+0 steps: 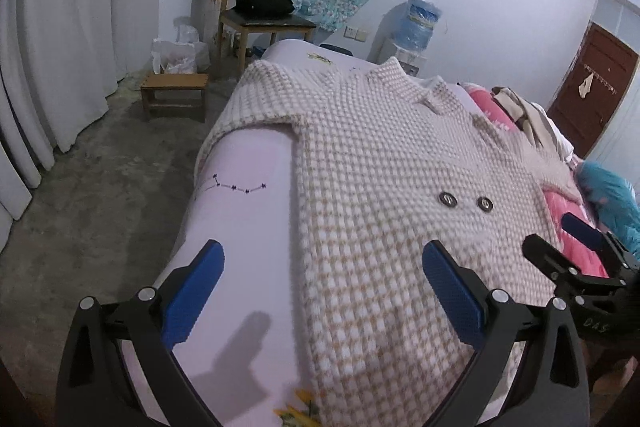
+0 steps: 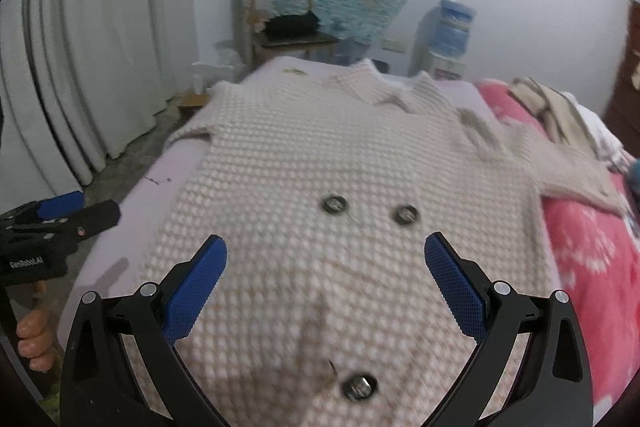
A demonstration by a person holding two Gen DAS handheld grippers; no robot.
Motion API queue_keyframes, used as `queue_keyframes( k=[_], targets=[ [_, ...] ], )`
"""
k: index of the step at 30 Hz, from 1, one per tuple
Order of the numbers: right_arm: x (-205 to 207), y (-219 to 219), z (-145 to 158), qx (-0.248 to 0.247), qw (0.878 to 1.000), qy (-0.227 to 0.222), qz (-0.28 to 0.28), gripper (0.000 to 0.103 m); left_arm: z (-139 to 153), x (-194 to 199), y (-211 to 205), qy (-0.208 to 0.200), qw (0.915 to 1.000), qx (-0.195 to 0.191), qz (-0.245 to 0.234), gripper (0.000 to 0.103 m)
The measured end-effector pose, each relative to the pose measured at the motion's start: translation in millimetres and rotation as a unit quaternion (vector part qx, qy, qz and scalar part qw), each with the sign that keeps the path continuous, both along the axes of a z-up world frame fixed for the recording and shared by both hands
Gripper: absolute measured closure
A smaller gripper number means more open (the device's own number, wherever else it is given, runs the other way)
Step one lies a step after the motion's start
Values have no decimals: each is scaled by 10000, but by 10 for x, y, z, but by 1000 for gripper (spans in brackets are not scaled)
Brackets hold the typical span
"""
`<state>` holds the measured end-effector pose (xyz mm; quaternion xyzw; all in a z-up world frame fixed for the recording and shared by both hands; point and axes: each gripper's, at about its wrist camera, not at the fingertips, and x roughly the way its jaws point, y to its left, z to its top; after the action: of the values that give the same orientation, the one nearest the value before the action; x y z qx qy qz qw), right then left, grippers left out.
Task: Fold large clothes
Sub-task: 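Move both tools forward over the coat toward its sleeve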
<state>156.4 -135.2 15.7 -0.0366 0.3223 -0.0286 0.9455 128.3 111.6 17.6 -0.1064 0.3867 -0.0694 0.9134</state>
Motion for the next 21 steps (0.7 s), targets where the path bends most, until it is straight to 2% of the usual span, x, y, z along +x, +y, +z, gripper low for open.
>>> queue_keyframes(
  k=[4, 8, 10, 12, 15, 16, 17, 18, 19, 21],
  targets=[
    [265, 67, -21, 298, 9988, 160, 362, 8, 32, 95, 158, -154, 9998, -3, 127, 6],
    [499, 80, -83, 589, 9963, 396, 491, 8, 26, 346, 560, -51, 9980, -205, 601, 6],
    [597, 80, -106, 668, 9951, 438, 576, 8, -9, 516, 835, 143, 9944, -510, 917, 6],
    [667, 63, -115, 741, 9941, 471, 629, 8, -99, 713, 1175, 415, 9857, -1042, 1255, 6],
    [779, 83, -138, 749, 9936, 529, 656, 8, -312, 935, 1577, 839, 9651, -1897, 1598, 6],
    [811, 94, -155, 752, 9934, 559, 668, 8, -441, 1012, 1730, 1040, 9513, -2330, 1731, 7],
    [827, 100, -166, 746, 9932, 583, 684, 8, -590, 1084, 1863, 1220, 9339, -2847, 1786, 7],
    [841, 105, -179, 715, 9932, 606, 690, 8, -690, 1117, 1924, 1338, 9225, -3117, 1843, 7],
    [846, 116, -187, 681, 9933, 629, 684, 8, -838, 1166, 2000, 1489, 9045, -3511, 1911, 8],
    [882, 126, -231, 624, 9933, 721, 650, 8, -1061, 1249, 2056, 1721, 8781, -4045, 1889, 8]
  ],
)
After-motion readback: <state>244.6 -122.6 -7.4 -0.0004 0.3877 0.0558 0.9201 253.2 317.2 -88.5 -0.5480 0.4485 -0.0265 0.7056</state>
